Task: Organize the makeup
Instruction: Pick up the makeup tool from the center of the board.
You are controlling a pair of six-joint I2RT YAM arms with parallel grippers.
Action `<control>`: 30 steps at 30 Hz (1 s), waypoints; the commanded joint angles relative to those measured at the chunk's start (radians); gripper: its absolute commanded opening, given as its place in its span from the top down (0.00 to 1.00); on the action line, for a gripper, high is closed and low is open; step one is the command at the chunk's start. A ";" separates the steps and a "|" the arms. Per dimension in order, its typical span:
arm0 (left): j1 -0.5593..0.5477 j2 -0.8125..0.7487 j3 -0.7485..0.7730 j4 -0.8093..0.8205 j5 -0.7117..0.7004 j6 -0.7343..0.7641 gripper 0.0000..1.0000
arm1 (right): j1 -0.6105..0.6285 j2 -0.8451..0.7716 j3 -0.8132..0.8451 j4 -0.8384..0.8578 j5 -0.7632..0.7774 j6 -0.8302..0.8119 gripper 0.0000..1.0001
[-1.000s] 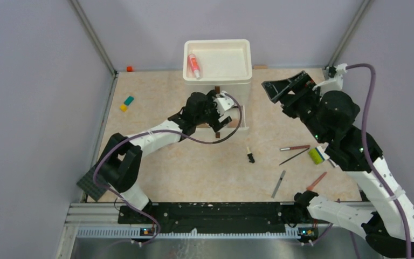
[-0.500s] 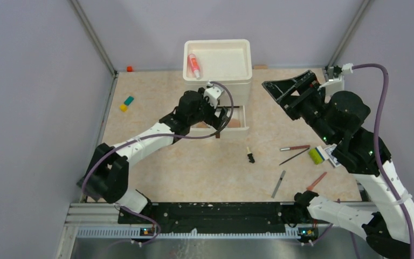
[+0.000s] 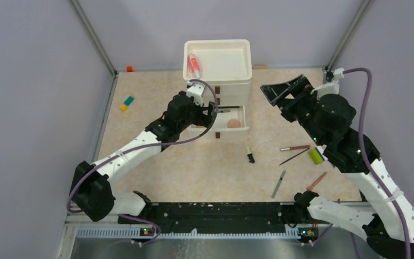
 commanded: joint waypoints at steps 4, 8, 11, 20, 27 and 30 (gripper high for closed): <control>0.000 -0.110 -0.051 -0.152 -0.242 -0.214 0.01 | 0.000 -0.061 -0.224 0.011 0.213 -0.133 0.16; 0.000 -0.175 -0.089 -0.296 -0.392 -0.379 0.01 | 0.000 -0.088 -0.331 0.052 0.274 -0.221 0.16; 0.002 -0.222 -0.105 -0.410 -0.476 -0.461 0.01 | 0.000 -0.076 -0.373 0.042 0.280 -0.263 0.16; 0.108 -0.367 -0.144 -0.534 -0.485 -0.523 0.01 | 0.000 -0.014 -0.527 0.055 0.232 -0.296 0.14; 0.290 -0.343 -0.177 -0.490 -0.344 -0.461 0.01 | 0.000 0.059 -0.530 0.069 0.153 -0.372 0.13; 0.301 -0.313 -0.192 -0.446 -0.338 -0.434 0.01 | 0.000 0.094 -0.507 0.035 0.138 -0.407 0.12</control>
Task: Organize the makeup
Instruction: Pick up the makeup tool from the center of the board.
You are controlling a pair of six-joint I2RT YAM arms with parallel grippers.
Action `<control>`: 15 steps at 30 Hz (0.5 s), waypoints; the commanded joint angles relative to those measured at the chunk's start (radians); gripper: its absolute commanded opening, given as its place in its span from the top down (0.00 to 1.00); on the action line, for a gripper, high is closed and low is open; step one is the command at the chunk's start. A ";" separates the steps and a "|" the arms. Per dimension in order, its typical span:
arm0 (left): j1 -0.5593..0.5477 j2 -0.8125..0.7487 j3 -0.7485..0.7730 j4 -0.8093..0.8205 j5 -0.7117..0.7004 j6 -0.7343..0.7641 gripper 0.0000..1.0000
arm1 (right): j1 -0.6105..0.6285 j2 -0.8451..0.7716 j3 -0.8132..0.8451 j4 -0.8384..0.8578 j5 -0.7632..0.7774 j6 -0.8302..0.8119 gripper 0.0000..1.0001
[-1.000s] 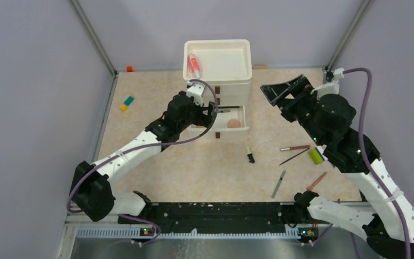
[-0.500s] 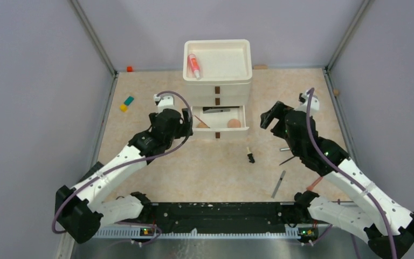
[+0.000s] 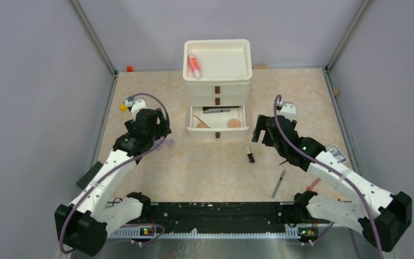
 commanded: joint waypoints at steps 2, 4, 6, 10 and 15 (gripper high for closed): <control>0.021 0.061 -0.024 0.082 0.050 0.051 0.03 | -0.001 0.045 0.060 -0.013 -0.058 -0.080 0.11; 0.029 0.088 -0.030 0.114 0.052 0.071 0.05 | -0.004 0.065 0.069 -0.025 -0.092 -0.092 0.11; 0.044 0.122 -0.035 0.145 0.060 0.090 0.06 | -0.006 0.082 0.072 -0.028 -0.121 -0.099 0.11; 0.098 0.218 -0.042 0.198 0.078 0.120 0.06 | -0.008 0.092 0.072 -0.026 -0.161 -0.099 0.11; 0.143 0.367 -0.021 0.268 0.078 0.158 0.06 | -0.009 0.096 0.075 -0.024 -0.193 -0.106 0.11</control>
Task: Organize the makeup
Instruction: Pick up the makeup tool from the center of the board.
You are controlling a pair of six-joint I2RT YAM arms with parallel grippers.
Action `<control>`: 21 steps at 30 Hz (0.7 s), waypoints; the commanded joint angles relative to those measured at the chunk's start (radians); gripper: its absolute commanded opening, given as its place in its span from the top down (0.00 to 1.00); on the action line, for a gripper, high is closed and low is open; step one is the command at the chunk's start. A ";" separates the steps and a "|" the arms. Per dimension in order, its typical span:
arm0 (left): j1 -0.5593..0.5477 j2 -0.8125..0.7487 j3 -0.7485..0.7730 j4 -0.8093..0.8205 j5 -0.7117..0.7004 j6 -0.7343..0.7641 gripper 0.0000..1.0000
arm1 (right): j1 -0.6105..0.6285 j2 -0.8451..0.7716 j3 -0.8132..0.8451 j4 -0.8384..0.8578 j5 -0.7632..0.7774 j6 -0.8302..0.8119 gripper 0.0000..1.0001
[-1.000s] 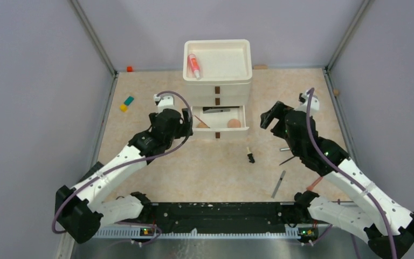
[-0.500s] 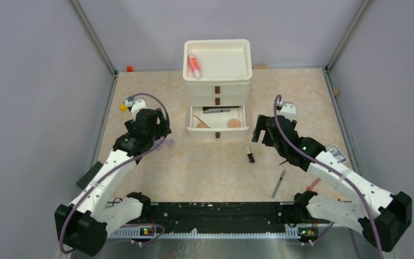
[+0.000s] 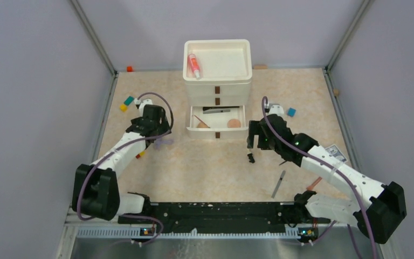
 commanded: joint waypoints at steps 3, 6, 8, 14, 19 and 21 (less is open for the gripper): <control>0.068 0.165 0.033 0.150 0.067 0.075 0.08 | -0.007 0.001 0.057 0.009 -0.055 -0.027 0.11; 0.104 0.237 0.069 0.175 0.148 0.100 0.11 | -0.008 0.000 0.062 0.006 -0.070 -0.031 0.11; 0.109 0.273 0.089 0.172 0.171 0.115 0.14 | -0.006 -0.003 0.062 0.002 -0.079 -0.031 0.11; 0.114 0.317 0.086 0.193 0.185 0.138 0.22 | -0.008 -0.019 0.050 0.008 -0.085 -0.025 0.11; 0.114 0.367 0.133 0.118 0.186 0.142 0.29 | -0.008 -0.023 0.049 0.009 -0.097 -0.023 0.11; 0.114 0.363 0.129 0.113 0.197 0.142 0.30 | -0.008 -0.025 0.049 0.010 -0.098 -0.022 0.11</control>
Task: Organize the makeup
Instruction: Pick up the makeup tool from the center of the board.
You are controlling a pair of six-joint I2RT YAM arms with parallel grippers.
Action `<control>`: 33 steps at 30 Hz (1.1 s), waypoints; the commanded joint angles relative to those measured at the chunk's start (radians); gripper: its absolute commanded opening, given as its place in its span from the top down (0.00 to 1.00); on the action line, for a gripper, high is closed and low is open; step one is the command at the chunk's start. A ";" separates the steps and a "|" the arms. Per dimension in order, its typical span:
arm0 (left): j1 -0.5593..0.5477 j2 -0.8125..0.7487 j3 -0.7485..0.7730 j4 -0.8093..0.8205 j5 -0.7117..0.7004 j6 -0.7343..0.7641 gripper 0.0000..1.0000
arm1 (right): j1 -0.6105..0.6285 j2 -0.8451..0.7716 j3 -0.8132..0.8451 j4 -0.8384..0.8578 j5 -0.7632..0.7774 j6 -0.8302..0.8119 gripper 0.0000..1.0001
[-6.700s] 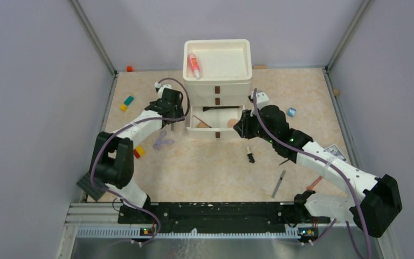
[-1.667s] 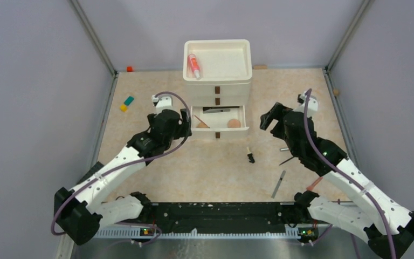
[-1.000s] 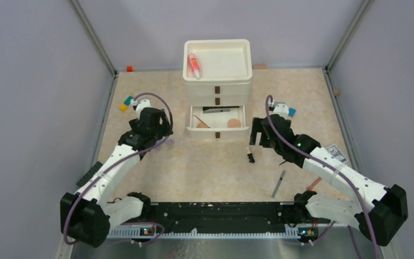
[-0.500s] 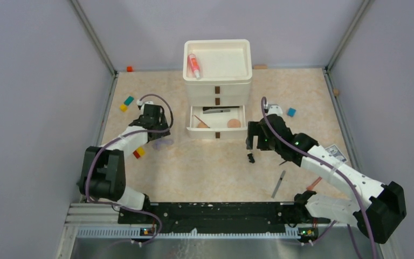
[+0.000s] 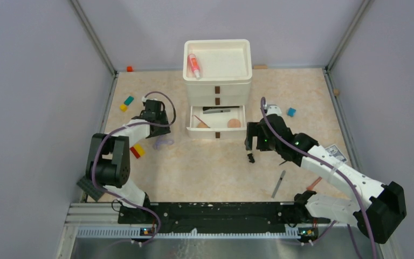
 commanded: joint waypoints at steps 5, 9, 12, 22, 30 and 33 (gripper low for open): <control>0.004 -0.011 0.025 -0.054 0.009 0.015 0.34 | -0.004 -0.031 0.044 0.016 -0.020 0.003 0.11; 0.004 -0.023 0.009 -0.054 -0.013 0.022 0.39 | -0.004 -0.033 0.039 0.026 -0.030 0.006 0.12; 0.002 -0.013 0.011 -0.058 -0.017 0.024 0.44 | -0.003 -0.033 0.037 0.029 -0.043 0.007 0.12; 0.002 -0.017 -0.019 -0.054 -0.020 0.022 0.68 | -0.004 -0.063 0.016 0.045 -0.057 0.010 0.12; 0.002 -0.078 0.001 -0.089 -0.012 0.029 0.89 | -0.003 -0.073 0.016 0.040 -0.062 0.007 0.12; -0.001 -0.120 0.015 -0.110 -0.014 0.035 0.91 | -0.004 -0.081 0.011 0.045 -0.061 0.009 0.12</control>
